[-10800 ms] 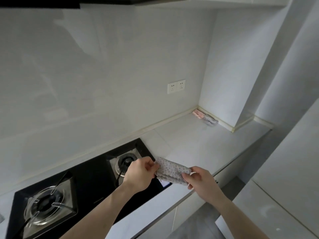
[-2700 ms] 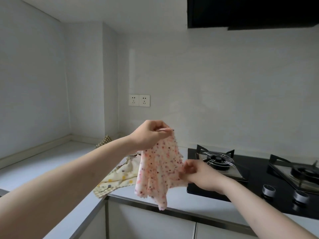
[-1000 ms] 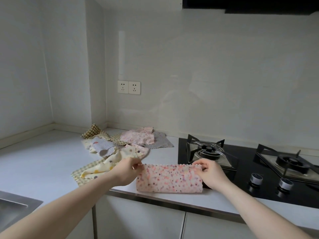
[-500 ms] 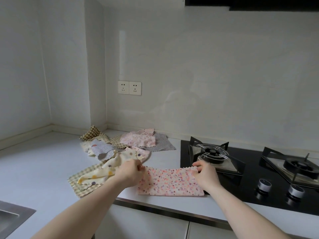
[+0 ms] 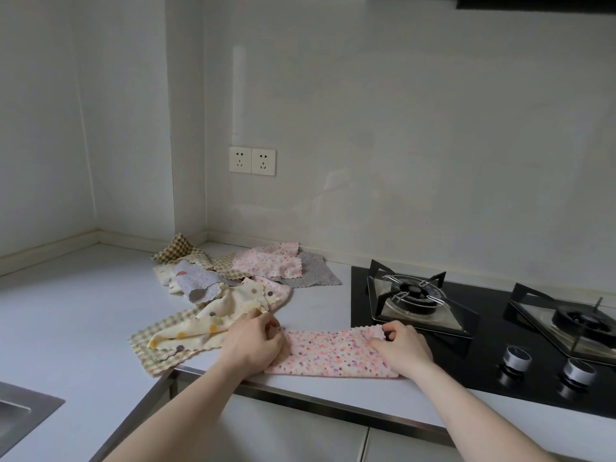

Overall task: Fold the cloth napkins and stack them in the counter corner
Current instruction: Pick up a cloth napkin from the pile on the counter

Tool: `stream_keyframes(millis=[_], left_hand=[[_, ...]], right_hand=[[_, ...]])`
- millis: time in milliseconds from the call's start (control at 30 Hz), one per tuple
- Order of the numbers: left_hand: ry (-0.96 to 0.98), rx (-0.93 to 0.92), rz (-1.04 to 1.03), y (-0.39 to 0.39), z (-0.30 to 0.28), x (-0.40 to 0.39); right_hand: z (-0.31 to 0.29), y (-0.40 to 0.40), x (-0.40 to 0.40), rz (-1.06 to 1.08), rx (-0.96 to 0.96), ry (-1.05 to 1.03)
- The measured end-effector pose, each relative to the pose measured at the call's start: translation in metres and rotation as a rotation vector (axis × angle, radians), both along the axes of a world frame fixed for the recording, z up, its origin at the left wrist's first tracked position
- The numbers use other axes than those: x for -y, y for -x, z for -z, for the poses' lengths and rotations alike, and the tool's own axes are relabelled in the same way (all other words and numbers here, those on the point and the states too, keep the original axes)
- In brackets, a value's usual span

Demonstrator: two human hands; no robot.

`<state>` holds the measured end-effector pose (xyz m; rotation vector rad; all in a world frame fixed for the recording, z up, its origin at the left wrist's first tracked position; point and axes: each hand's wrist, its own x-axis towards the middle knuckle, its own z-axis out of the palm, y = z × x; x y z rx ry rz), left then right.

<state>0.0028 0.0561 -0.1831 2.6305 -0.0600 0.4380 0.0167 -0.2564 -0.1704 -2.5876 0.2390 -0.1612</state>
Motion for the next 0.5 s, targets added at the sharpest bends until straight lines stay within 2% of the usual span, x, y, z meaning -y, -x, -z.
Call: stream_keyframes(millis=[233,333,433,500], left_hand=[[0.031,0.02,0.05,0.0,0.002,-0.002],[0.149,0.028,0.046,0.002,0.001,-0.001],[0.295,-0.006,0.041,0.002,0.001,-0.002],[0.314,-0.019,0.043,0.002,0.001,-0.003]], right_hand=[[-0.002,-0.002,-0.003,0.007,-0.058,-0.022],[0.0,-0.001,-0.001,-0.008,-0.066,-0.041],[0.001,0.001,0.003,-0.039,-0.031,-0.149],[-0.002,0.002,0.007,-0.059,-0.013,-0.275]])
